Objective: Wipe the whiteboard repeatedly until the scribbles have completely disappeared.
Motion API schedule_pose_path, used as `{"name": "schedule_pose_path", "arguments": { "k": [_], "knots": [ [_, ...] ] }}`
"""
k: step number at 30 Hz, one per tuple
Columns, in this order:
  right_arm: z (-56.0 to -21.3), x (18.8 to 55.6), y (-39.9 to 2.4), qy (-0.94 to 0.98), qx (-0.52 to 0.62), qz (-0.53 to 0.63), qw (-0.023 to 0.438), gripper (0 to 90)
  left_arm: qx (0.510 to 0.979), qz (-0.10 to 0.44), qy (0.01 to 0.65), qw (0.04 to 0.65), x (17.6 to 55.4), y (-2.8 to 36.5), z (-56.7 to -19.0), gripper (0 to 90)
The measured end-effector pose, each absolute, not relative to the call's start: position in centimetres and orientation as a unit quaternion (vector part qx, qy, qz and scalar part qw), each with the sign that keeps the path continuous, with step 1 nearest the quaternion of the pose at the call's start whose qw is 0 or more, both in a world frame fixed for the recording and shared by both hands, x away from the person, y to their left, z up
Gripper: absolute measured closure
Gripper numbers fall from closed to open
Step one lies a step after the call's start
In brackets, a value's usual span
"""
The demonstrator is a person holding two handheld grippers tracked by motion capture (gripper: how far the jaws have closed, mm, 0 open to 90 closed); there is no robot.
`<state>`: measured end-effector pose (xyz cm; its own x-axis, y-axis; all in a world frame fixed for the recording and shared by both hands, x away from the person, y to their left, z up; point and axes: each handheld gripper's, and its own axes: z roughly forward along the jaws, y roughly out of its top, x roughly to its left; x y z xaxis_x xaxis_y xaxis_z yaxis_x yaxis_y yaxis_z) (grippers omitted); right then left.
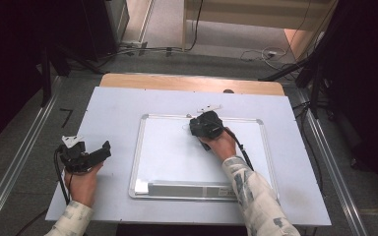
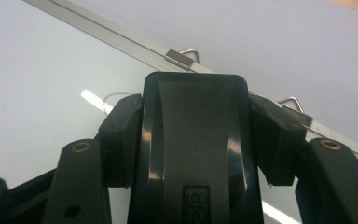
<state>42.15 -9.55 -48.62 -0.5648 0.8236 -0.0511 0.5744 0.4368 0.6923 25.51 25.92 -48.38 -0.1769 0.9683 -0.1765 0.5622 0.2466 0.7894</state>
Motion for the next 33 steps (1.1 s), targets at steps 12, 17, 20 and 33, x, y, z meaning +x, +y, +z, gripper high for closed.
{"name": "schedule_pose_path", "arguments": {
  "k": [12, 17, 20, 33],
  "knots": [
    [-48.7, 41.6, -6.8, 0.837, 0.399, 0.322, 0.191, 38.3, 0.54, 0.292, 0.709, 0.347, 25.5, 26.0, -48.4, 7.3],
    [-48.6, 41.6, -7.5, 0.836, 0.406, 0.317, 0.19, 38.2, 0.538, 0.291, 0.711, 0.348, 25.5, 26.1, -48.4, 7.3],
    [-48.5, 41.7, -8.4, 0.831, 0.417, 0.315, 0.191, 38.1, 0.54, 0.292, 0.71, 0.346, 25.5, 26.1, -48.4, 7.3],
    [-48.6, 41.4, -7.1, 0.835, 0.406, 0.317, 0.193, 38.2, 0.54, 0.292, 0.71, 0.346, 25.5, 26.0, -48.4, 7.3]
  ]
}}
